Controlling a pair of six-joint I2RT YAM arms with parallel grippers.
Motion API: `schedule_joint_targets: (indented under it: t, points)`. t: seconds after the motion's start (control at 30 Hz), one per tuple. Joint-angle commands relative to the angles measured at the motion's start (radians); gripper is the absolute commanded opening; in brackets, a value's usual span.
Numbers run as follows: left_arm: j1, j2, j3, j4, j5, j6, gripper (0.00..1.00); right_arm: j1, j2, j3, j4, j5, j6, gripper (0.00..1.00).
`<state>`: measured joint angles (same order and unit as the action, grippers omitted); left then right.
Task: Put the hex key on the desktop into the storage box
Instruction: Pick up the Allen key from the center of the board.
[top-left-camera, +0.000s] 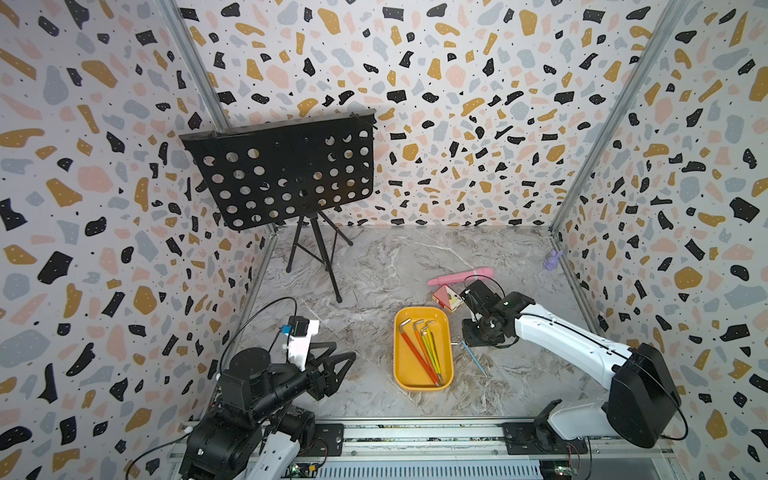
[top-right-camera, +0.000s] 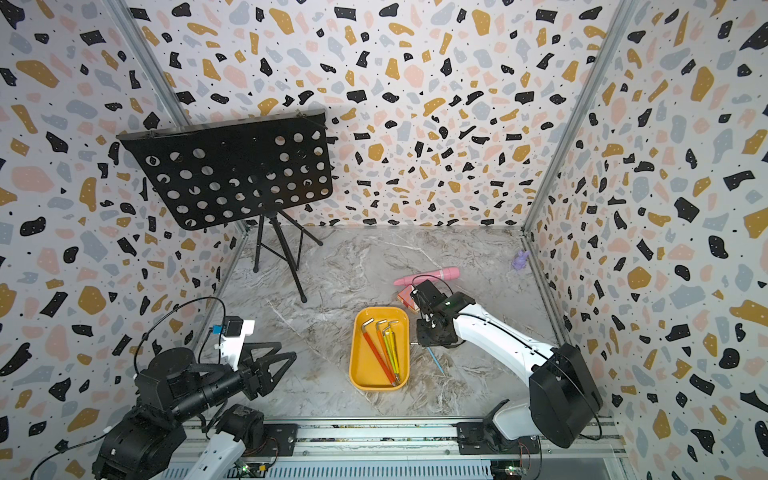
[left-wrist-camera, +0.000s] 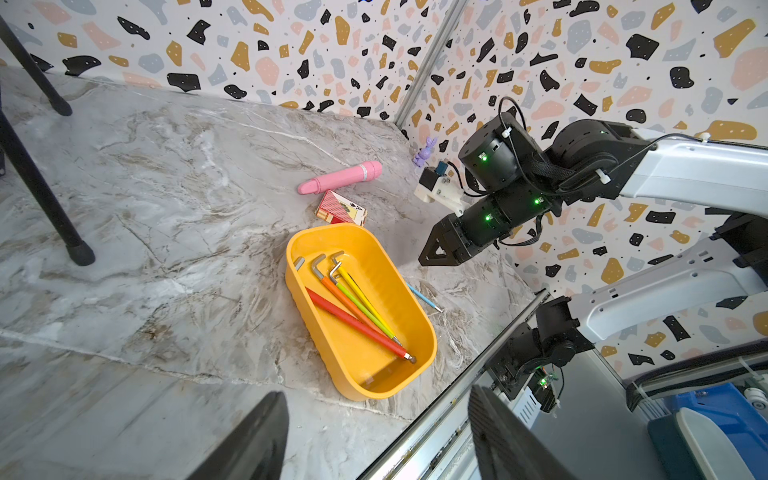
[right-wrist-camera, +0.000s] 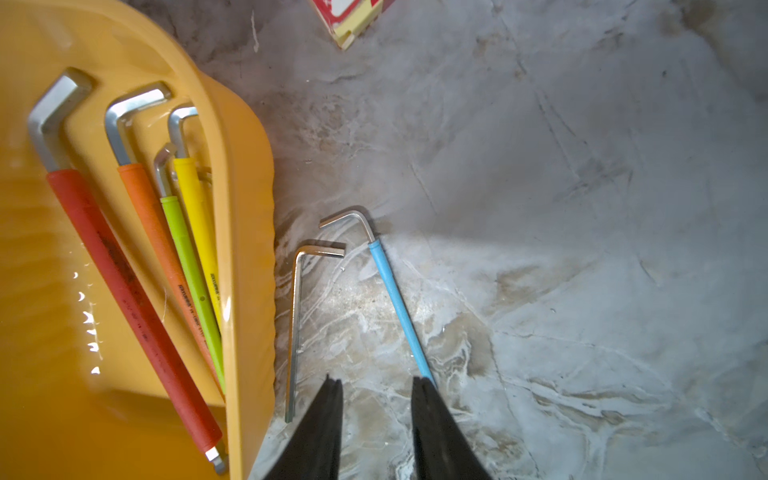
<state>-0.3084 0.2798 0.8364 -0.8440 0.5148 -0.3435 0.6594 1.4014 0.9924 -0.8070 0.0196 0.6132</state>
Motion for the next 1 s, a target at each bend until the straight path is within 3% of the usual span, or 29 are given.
schedule_joint_targets:
  t: [0.0,0.4,0.97]
  points:
    - [0.005,0.001,-0.007,0.049,0.010,0.013,0.72,-0.012,0.010,-0.017,-0.014,-0.024,-0.030,0.35]
    - [0.008,0.000,-0.007,0.049,0.009,0.014,0.72,-0.025,0.123,-0.084,0.092,-0.097,-0.058,0.35]
    - [0.012,-0.001,-0.008,0.051,0.013,0.013,0.73,-0.026,0.231,-0.064,0.094,-0.021,-0.079,0.34]
